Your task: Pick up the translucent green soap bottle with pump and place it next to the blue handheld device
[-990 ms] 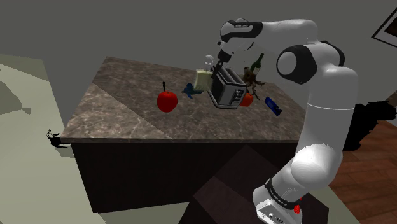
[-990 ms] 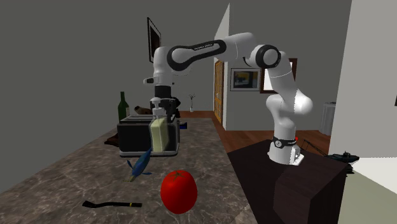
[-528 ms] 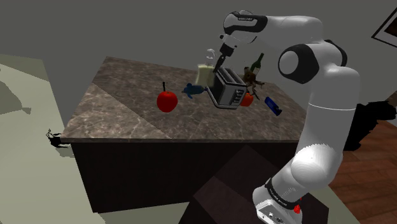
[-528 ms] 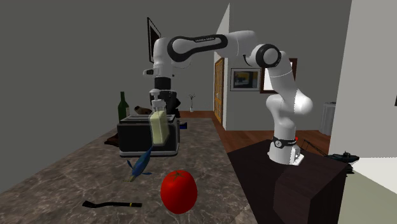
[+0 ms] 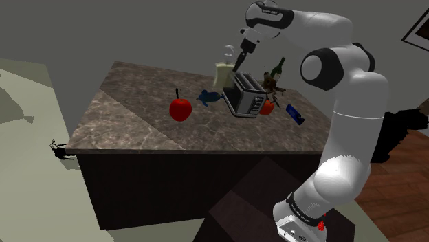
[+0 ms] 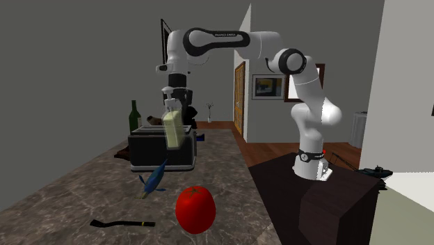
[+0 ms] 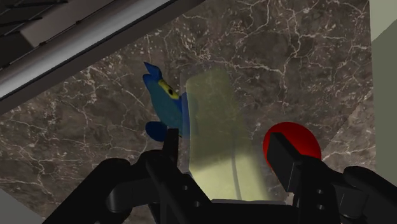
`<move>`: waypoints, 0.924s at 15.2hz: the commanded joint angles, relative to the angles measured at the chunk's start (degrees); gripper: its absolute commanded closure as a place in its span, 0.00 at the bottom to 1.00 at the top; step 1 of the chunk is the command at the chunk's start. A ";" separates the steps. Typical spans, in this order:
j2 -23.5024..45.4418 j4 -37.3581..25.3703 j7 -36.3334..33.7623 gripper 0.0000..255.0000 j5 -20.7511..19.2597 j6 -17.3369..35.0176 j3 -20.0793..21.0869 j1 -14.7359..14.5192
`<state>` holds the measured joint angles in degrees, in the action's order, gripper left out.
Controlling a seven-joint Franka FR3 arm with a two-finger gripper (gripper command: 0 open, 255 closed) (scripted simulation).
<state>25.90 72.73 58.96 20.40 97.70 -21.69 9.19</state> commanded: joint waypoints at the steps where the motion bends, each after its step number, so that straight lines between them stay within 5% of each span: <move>1: 0.18 -1.78 -0.41 1.00 0.00 -1.54 0.01 0.19; 14: 4.46 -18.83 -2.87 1.00 1.29 -13.99 0.37 3.44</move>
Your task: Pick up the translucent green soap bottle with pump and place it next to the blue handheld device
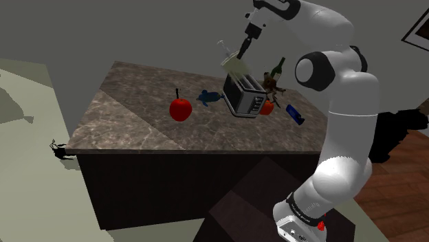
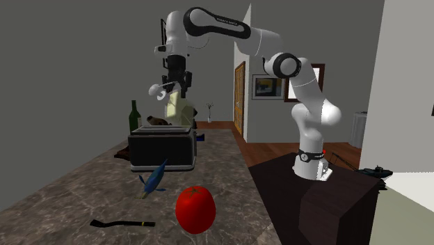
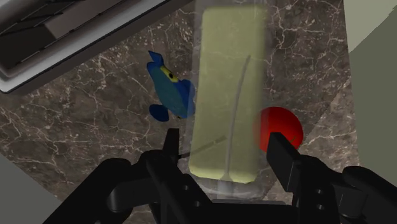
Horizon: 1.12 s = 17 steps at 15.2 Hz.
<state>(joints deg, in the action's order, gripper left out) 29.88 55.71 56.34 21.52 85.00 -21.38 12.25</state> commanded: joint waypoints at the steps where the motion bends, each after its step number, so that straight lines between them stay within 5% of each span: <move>1: 1.14 -3.72 -0.51 1.00 0.40 -2.49 0.15 0.82; 8: 10.75 -25.99 -3.87 1.00 3.26 -14.24 2.24 6.65; 9: 5.59 -16.62 -1.45 1.00 2.21 -10.73 0.73 4.88; 11: 0.69 -8.22 1.63 1.00 1.11 -7.99 -0.73 4.20; 17: -7.15 4.09 9.03 1.00 -1.02 -5.01 -3.23 6.07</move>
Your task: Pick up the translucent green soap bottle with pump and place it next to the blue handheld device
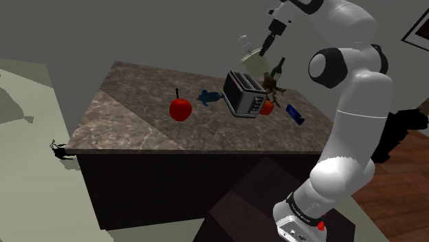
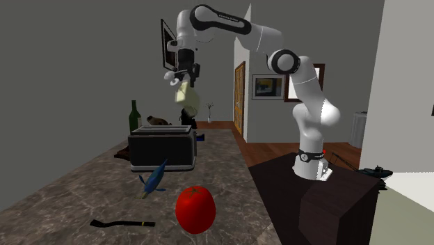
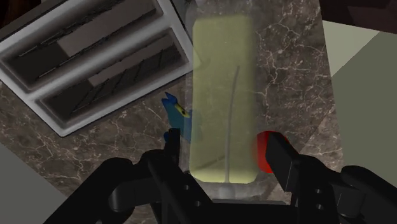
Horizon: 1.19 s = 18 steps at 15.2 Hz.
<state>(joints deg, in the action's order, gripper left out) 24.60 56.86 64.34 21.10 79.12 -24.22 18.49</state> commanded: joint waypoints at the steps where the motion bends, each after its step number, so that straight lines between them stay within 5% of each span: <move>1: -2.73 4.19 2.22 1.00 -0.85 1.05 -0.77 0.38; 9: -6.34 9.36 11.87 1.00 -1.79 0.60 -3.90 6.08; 18: -4.35 6.62 23.28 1.00 -0.50 -2.92 -7.33 15.30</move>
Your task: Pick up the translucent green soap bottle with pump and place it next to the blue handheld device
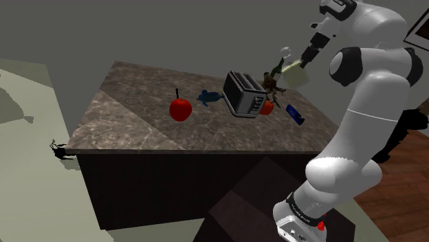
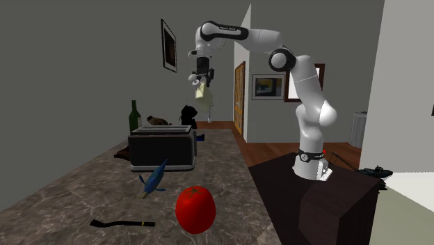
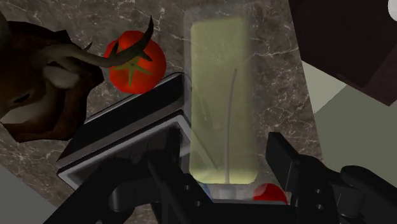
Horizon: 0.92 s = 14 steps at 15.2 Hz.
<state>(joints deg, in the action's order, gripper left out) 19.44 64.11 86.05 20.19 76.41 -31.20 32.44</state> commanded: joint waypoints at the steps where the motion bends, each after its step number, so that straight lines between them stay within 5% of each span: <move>1: 1.44 -1.52 2.85 1.00 0.75 -0.80 -0.69 2.60; 8: 9.09 -13.09 11.49 1.00 4.71 -6.99 -2.08 14.25; 14: 5.24 -1.92 12.64 1.00 2.27 0.19 -2.74 10.46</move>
<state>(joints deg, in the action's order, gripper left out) 25.30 60.35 98.55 22.84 75.32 -33.86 43.53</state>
